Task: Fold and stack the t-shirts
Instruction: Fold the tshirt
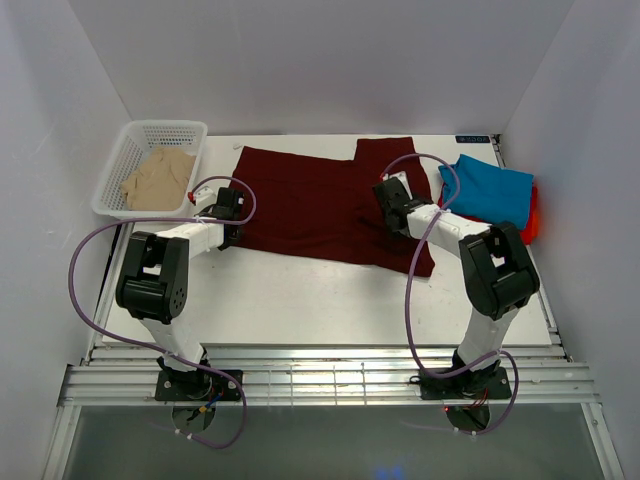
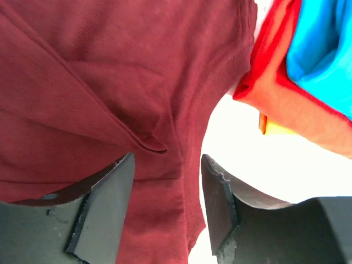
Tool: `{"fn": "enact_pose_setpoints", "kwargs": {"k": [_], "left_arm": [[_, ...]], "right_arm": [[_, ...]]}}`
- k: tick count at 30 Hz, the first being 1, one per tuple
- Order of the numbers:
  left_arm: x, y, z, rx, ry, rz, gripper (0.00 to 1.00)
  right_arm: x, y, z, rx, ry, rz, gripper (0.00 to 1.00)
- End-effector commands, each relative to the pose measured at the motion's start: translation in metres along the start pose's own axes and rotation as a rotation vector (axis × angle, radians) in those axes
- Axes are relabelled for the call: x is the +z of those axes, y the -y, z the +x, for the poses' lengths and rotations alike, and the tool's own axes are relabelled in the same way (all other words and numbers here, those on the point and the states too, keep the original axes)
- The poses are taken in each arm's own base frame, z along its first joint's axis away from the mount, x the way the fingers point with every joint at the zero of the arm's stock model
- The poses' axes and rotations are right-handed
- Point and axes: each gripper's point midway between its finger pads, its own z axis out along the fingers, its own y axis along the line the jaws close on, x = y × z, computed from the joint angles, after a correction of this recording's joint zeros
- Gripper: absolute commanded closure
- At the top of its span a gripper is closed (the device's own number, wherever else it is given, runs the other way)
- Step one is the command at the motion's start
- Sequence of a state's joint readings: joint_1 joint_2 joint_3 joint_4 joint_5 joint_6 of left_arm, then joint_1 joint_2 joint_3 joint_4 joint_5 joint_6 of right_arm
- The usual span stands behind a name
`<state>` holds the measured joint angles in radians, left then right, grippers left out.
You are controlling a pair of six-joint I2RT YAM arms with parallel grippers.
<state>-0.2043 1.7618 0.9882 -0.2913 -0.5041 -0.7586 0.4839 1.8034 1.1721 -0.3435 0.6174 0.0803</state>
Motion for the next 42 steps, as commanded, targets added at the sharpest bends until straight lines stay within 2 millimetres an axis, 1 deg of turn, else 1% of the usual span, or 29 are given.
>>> {"fn": "enact_pose_setpoints", "kwargs": {"k": [1, 3, 6, 7, 8, 11, 15, 18, 20, 21, 22, 25, 26, 27, 30, 31, 32, 34, 35, 37, 38, 40, 41, 42], "left_arm": [[-0.005, -0.004, 0.001, 0.002, -0.026, 0.007, 1.00], [-0.005, -0.004, 0.000, -0.001, -0.025, 0.007, 1.00], [-0.006, -0.004, -0.001, -0.001, -0.021, 0.008, 1.00], [-0.006, -0.004, -0.001, -0.001, -0.022, 0.007, 1.00], [-0.005, -0.005, 0.000, -0.002, -0.025, 0.005, 1.00], [-0.005, -0.006, 0.001, 0.000, -0.026, 0.002, 1.00], [-0.003, -0.006, 0.001, 0.000, -0.027, -0.002, 1.00], [-0.003, -0.006, 0.001, 0.001, -0.028, -0.003, 1.00], [-0.002, -0.007, 0.002, 0.004, -0.029, -0.005, 1.00], [-0.002, -0.006, 0.002, 0.003, -0.029, -0.004, 1.00], [-0.002, -0.007, 0.001, 0.002, -0.029, -0.006, 1.00], [-0.001, -0.006, 0.002, 0.006, -0.031, -0.005, 1.00], [-0.001, -0.007, 0.003, 0.006, -0.034, -0.007, 1.00], [0.000, -0.007, 0.004, 0.007, -0.037, -0.008, 1.00], [0.001, -0.006, 0.005, 0.007, -0.042, -0.006, 1.00], [0.002, -0.006, 0.007, 0.008, -0.046, -0.008, 1.00], [0.002, -0.005, 0.007, 0.007, -0.048, -0.004, 1.00], [0.003, -0.005, 0.008, 0.006, -0.053, -0.005, 1.00], [0.003, -0.005, 0.009, 0.007, -0.052, -0.007, 1.00], [0.004, -0.005, 0.008, 0.008, -0.050, -0.008, 1.00], [0.004, -0.006, 0.008, 0.010, -0.049, -0.011, 1.00], [0.006, -0.006, 0.008, 0.013, -0.049, -0.014, 1.00], [0.006, -0.006, 0.008, 0.015, -0.050, -0.015, 1.00], [0.007, -0.005, 0.008, 0.016, -0.052, -0.014, 1.00]], "right_arm": [[0.003, 0.008, 0.003, 0.041, -0.005, 0.005, 0.44], [0.006, 0.009, 0.003, 0.051, -0.002, -0.002, 0.46], [0.010, 0.009, 0.001, 0.055, 0.002, -0.015, 0.47], [0.013, 0.006, 0.003, 0.054, -0.009, -0.028, 0.48], [0.014, 0.005, 0.001, 0.057, -0.007, -0.036, 0.51], [0.018, -0.001, 0.000, 0.057, -0.005, -0.062, 0.58], [0.024, -0.005, 0.002, 0.051, -0.013, -0.076, 0.64], [0.026, -0.008, 0.003, 0.050, -0.016, -0.094, 0.72], [0.027, -0.008, 0.003, 0.050, -0.018, -0.094, 0.83], [0.027, -0.008, 0.002, 0.051, -0.015, -0.092, 0.90], [0.026, -0.006, 0.002, 0.050, -0.014, -0.081, 0.92], [0.021, 0.002, -0.004, 0.060, 0.002, -0.056, 0.92], [0.019, 0.005, -0.006, 0.062, 0.007, -0.049, 0.92], [0.014, 0.011, -0.014, 0.068, 0.021, -0.032, 0.92], [0.008, 0.020, -0.030, 0.071, 0.057, -0.004, 0.92], [0.006, 0.024, -0.043, 0.069, 0.079, 0.001, 0.92], [0.006, 0.027, -0.049, 0.072, 0.088, 0.004, 0.92], [0.012, 0.028, -0.054, 0.060, 0.080, 0.010, 0.92], [0.011, 0.032, -0.065, 0.073, 0.094, 0.015, 0.92], [0.018, 0.032, -0.068, 0.068, 0.089, 0.017, 0.92], [0.017, 0.034, -0.078, 0.080, 0.105, 0.019, 0.92], [0.024, 0.036, -0.084, 0.089, 0.105, 0.024, 0.92], [0.023, 0.039, -0.097, 0.107, 0.129, 0.025, 0.92], [0.030, 0.037, -0.099, 0.106, 0.123, 0.022, 0.92]]}}
